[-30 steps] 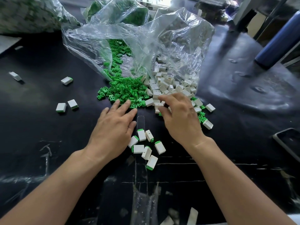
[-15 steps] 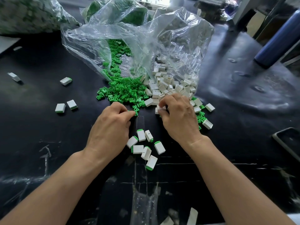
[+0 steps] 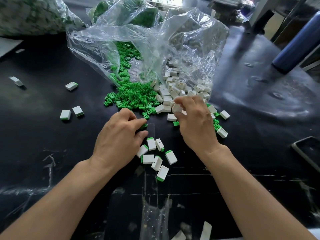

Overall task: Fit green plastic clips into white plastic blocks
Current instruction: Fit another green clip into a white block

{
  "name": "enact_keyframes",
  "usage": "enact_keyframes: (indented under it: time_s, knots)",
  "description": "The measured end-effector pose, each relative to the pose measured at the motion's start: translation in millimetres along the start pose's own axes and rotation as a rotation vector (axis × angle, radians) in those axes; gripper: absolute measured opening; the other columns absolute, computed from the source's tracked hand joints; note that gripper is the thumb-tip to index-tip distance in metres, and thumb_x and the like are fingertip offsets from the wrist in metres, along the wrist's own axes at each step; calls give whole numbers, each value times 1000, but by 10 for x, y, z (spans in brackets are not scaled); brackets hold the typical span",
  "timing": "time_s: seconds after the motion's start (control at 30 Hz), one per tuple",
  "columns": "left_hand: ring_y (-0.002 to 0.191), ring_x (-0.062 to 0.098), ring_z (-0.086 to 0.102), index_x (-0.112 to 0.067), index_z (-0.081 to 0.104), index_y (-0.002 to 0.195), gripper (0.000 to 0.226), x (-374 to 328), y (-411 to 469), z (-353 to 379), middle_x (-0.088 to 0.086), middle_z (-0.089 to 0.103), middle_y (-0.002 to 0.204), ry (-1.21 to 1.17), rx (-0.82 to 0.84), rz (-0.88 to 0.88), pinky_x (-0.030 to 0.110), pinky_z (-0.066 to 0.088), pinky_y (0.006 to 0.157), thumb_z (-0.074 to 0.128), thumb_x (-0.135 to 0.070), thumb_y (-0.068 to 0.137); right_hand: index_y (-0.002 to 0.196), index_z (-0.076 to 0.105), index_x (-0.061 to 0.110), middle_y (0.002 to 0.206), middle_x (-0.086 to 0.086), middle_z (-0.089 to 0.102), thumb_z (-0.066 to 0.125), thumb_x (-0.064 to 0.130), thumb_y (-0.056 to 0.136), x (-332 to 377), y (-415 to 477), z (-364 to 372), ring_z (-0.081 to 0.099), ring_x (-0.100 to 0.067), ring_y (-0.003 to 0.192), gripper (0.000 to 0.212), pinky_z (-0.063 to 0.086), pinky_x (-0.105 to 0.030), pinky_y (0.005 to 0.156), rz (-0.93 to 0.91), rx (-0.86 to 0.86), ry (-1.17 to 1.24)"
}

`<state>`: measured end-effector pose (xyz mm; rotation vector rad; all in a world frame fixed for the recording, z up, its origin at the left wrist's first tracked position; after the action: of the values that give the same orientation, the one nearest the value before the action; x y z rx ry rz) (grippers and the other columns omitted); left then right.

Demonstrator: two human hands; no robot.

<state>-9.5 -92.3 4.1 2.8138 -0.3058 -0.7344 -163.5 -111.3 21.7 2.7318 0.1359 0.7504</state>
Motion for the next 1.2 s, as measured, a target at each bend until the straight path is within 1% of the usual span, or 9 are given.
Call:
enact_keyframes:
  time_s: [0.13,0.3,0.4,0.5,0.6,0.7,0.87,1.03,1.2]
  knots:
    - [98,26,53,-11,72,100,19,-14,-3,-25,7,55,101,-21,3,6,33,42,76,68,-17,82,110,64,9,107,-7,52,62,2,85,25,-29,-157,54,-16,87,26,36,-14,81,-5,-63,138]
    - [87,23,53,-7,67,83,8,-48,4,-51,4,56,92,-70,-13,26,30,38,70,72,-5,76,101,65,10,92,3,57,66,0,80,75,-89,-146,59,-16,81,23,47,-27,81,-2,-17,283]
    - [77,22,59,-9,66,83,12,-21,1,-90,-4,58,79,-159,-59,1,32,47,72,72,-2,75,98,63,10,87,4,57,65,-2,80,65,-98,-123,59,-14,78,22,48,-22,78,9,13,344]
    - [63,-1,60,-17,71,83,16,83,5,-123,-13,64,68,-521,-68,-146,7,45,63,75,-5,73,97,64,11,89,6,55,66,0,80,88,-118,-132,56,-5,72,21,45,-13,73,-7,12,351]
    - [50,0,56,-21,71,60,14,46,-1,-42,-7,66,57,-1030,41,-276,11,46,50,75,-7,60,102,68,12,96,7,53,66,2,80,175,-150,-141,52,0,77,24,43,-9,76,-70,5,335]
    - [62,9,63,-17,73,61,10,-39,-37,50,1,71,71,-1237,162,-328,16,53,57,71,-11,53,105,69,11,98,4,54,66,3,80,279,-186,-114,55,-9,83,26,45,-13,76,-136,33,329]
    - [63,16,64,-13,74,66,21,-122,-85,81,7,70,69,-1284,215,-327,23,55,63,74,-16,45,95,68,2,89,-8,63,69,-1,71,477,-272,-135,53,-7,73,24,43,-12,69,-318,-7,333]
    - [61,18,66,-9,73,65,26,4,-82,106,10,70,68,-1344,162,-445,29,57,63,74,-22,42,103,65,2,92,-8,64,78,8,67,515,-298,-152,61,-14,76,38,52,-25,69,-351,2,388]
    - [54,9,64,-12,73,59,19,-69,-170,202,4,70,64,-1455,220,-543,17,52,53,72,-20,41,91,68,3,85,-6,63,76,7,68,543,-314,-197,55,-6,70,25,49,-20,64,-360,-54,404]
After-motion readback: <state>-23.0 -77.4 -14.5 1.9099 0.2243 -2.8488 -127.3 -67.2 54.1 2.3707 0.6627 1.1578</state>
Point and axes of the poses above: each hand's wrist, its own y-axis towards the middle knuckle, its own z-axis out of the palm, x = y × z, the point moved 9 cm from there along y, towards the middle knuckle
